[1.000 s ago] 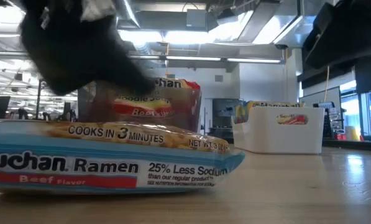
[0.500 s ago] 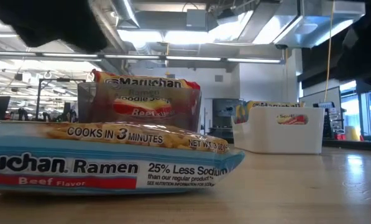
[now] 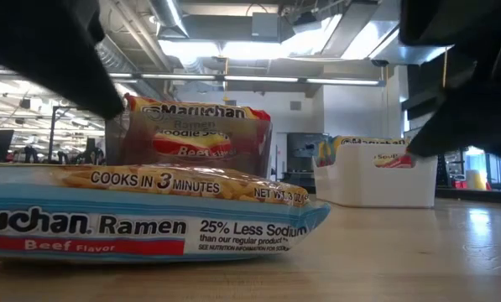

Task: Sort Maruchan noodles
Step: Put the light blue noodle pack into the white bin

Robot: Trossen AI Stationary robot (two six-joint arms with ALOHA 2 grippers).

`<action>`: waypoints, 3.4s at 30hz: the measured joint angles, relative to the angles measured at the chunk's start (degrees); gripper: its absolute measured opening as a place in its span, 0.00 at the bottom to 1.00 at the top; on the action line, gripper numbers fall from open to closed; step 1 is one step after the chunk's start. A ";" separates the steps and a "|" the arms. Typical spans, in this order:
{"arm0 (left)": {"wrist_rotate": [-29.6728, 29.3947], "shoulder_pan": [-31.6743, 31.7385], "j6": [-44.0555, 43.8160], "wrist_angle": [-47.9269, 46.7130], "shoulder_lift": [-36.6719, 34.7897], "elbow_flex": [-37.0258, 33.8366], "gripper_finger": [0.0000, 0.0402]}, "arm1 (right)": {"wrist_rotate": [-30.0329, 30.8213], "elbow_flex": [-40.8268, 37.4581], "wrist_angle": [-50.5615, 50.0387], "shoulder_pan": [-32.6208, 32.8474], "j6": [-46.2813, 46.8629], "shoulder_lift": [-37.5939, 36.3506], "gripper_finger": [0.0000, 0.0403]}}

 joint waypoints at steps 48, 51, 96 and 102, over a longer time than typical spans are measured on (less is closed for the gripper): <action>-0.36 -4.56 -10.00 -7.25 1.94 -0.14 0.52 | -11.06 6.36 0.88 -6.77 -1.47 9.33 0.75; -0.35 -4.51 -10.00 -6.59 3.32 -0.14 0.52 | -10.84 6.36 0.41 -7.10 -0.02 9.33 0.75; -2.89 1.18 -1.10 1.39 6.46 -0.14 0.52 | -15.53 13.52 13.29 -9.57 -14.01 18.94 0.75; -2.47 1.45 -0.93 1.64 5.41 0.44 0.52 | -17.46 13.55 19.85 -9.27 -19.55 18.86 0.75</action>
